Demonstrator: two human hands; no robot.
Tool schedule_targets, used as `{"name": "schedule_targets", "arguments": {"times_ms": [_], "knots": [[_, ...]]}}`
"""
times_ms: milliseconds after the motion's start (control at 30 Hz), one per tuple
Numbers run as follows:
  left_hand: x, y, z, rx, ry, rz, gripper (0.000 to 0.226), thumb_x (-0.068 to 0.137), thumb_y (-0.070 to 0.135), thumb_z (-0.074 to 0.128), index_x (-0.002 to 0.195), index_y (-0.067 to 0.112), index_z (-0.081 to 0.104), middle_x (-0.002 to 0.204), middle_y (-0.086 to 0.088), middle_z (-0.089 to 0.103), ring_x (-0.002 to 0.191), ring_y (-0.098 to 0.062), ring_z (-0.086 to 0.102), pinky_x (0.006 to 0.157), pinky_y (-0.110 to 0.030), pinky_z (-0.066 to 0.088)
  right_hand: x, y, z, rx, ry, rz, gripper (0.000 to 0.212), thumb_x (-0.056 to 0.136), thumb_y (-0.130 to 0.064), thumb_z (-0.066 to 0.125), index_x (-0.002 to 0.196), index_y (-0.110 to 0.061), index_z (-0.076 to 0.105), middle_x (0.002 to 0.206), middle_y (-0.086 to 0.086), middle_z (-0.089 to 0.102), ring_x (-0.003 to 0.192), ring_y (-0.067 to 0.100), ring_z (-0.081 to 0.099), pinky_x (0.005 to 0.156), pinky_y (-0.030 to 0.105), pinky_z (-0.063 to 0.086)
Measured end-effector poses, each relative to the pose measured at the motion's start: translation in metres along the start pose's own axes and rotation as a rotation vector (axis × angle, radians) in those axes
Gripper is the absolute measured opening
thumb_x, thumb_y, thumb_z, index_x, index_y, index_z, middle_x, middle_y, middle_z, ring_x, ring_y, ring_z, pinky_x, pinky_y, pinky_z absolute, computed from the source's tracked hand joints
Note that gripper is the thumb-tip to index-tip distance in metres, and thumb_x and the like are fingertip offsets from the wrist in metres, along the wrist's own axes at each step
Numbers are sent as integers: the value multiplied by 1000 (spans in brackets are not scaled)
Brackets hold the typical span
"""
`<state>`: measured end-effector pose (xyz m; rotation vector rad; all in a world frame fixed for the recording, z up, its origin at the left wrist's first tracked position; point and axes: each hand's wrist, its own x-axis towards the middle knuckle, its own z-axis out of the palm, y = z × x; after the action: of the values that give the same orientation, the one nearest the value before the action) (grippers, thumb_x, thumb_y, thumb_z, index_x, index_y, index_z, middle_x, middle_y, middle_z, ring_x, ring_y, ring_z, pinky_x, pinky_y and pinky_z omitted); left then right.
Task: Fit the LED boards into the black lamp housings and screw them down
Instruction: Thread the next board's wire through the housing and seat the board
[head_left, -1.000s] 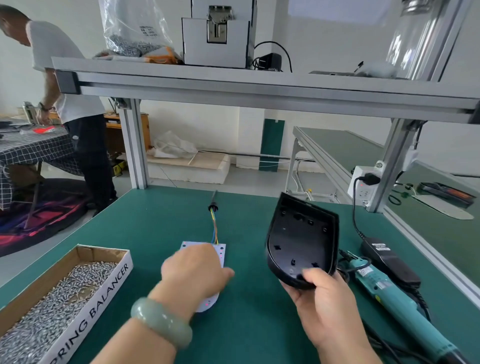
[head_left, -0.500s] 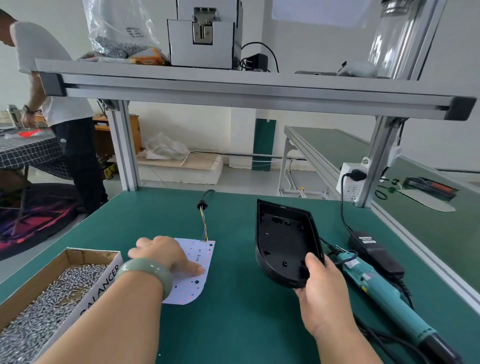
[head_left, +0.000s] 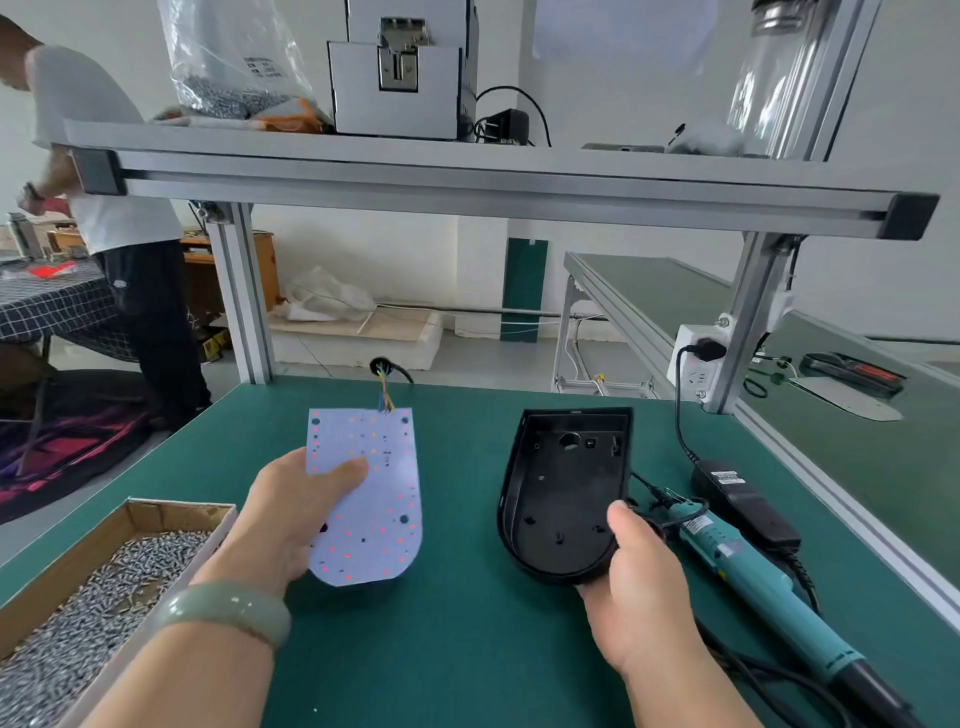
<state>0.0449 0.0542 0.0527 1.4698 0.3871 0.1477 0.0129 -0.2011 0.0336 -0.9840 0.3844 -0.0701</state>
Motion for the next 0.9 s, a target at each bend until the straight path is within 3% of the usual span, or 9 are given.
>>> {"name": "schedule_targets", "arguments": {"times_ms": [167, 233, 300, 400, 467, 633, 767, 833, 900], "knots": [[-31, 2, 24, -414, -258, -43, 11, 86, 15, 61, 92, 9, 68, 84, -10, 75, 65, -24, 72, 55, -39, 58, -10, 9, 7, -282, -90, 151, 34, 103, -21, 39, 114, 0, 64, 106, 20, 70, 101, 39, 66, 95, 50, 49], [-37, 1, 26, -425, -362, -13, 15, 77, 15, 62, 86, 9, 73, 87, -13, 74, 67, -26, 72, 54, -39, 58, -10, 12, 6, -526, -83, 72, 39, 103, -23, 37, 124, 6, 51, 121, 28, 59, 95, 44, 61, 94, 45, 48], [-42, 2, 23, -390, -464, 33, 17, 73, 14, 61, 81, 9, 76, 88, -17, 74, 67, -28, 71, 55, -37, 58, -16, 12, 9, -708, -24, -45, 43, 102, -24, 37, 139, -3, 42, 134, 18, 55, 82, 21, 59, 86, 33, 44], [-48, 9, 13, -371, -608, 92, 16, 69, 7, 66, 82, 8, 76, 83, -17, 73, 64, -27, 71, 55, -34, 57, -20, 9, 8, -970, 102, -348, 57, 100, -24, 44, 152, -13, 22, 156, 2, 24, 136, 19, 33, 114, 31, 22], [-48, 11, 3, -386, -680, 114, 19, 67, -4, 72, 82, 7, 76, 80, -17, 73, 61, -27, 71, 54, -32, 57, -22, 4, 14, -993, 136, -569, 61, 96, -22, 52, 150, -14, 25, 154, 2, 26, 142, 18, 18, 116, 31, 15], [-69, 24, -3, -734, -1046, 176, 32, 93, -19, 24, 120, -25, 40, 115, -42, 54, 104, -48, 60, 93, -50, 48, -4, -21, 49, -1024, -67, -613, 82, 87, -23, 65, 152, -18, 15, 151, 2, 31, 139, 21, 18, 112, 35, 20], [-70, 20, -2, -622, -1239, 287, 19, 92, -7, 49, 110, -11, 54, 103, -19, 68, 92, -23, 67, 83, -30, 54, 14, -48, 95, -1164, -211, -804, 103, 81, -23, 75, 154, -26, 2, 161, -2, 2, 147, 24, 2, 120, 42, 8], [-69, 18, -4, -596, -1217, 297, 17, 90, -1, 57, 106, -4, 57, 94, -12, 70, 80, -17, 66, 73, -23, 53, 17, -55, 111, -1221, -387, -859, 71, 87, -26, 70, 147, -33, 32, 158, 4, 13, 146, 28, 6, 120, 45, 9], [-64, 23, -11, -590, -1054, 329, 12, 90, 1, 58, 101, -4, 57, 79, -9, 63, 63, -19, 52, 58, -24, 42, 12, -49, 115, -1293, -588, -835, 15, 97, -26, 54, 107, -29, 65, 119, -9, 51, 127, 27, 40, 110, 45, 29]]}}
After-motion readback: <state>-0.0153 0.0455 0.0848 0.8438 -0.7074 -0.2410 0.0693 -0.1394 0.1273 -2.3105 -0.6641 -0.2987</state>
